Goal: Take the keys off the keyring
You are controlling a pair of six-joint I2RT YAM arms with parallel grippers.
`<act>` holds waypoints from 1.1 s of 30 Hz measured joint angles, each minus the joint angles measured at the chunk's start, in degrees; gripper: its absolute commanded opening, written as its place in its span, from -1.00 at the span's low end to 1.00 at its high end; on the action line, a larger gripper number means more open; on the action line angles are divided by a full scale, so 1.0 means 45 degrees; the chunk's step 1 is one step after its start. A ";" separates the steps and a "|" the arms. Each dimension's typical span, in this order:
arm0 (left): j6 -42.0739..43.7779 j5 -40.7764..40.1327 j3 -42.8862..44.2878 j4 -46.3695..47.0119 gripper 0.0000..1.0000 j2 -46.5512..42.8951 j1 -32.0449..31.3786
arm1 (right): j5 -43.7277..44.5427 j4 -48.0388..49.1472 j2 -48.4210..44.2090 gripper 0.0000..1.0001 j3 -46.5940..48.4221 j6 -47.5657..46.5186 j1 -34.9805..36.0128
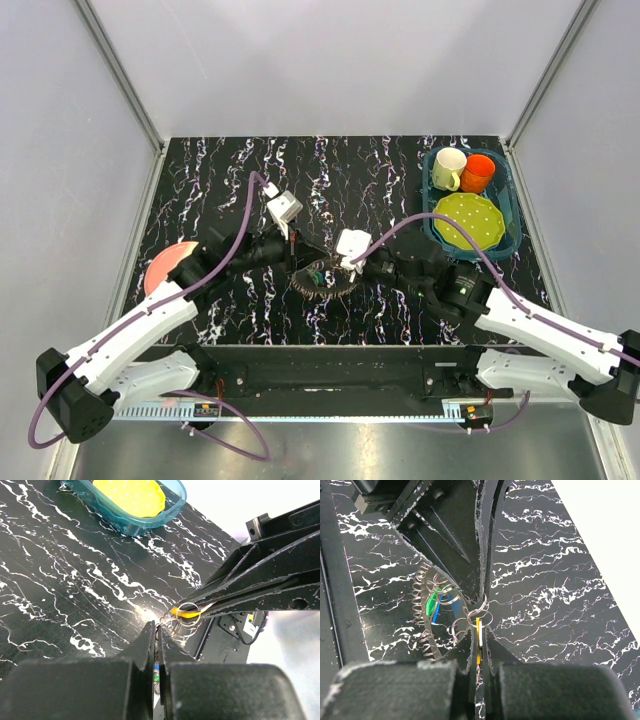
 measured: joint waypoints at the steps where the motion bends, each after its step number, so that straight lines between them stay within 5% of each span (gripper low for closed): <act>1: 0.0058 -0.0087 0.0000 -0.0044 -1.00 0.0000 -0.0010 | 0.0010 -0.0044 0.0097 -0.95 0.0063 0.0044 0.0000; 33: 0.0665 -0.3055 0.0000 -0.0340 -1.00 -0.0199 -0.0306 | 0.0782 -0.2467 0.2973 -0.88 0.3483 0.1773 -0.0034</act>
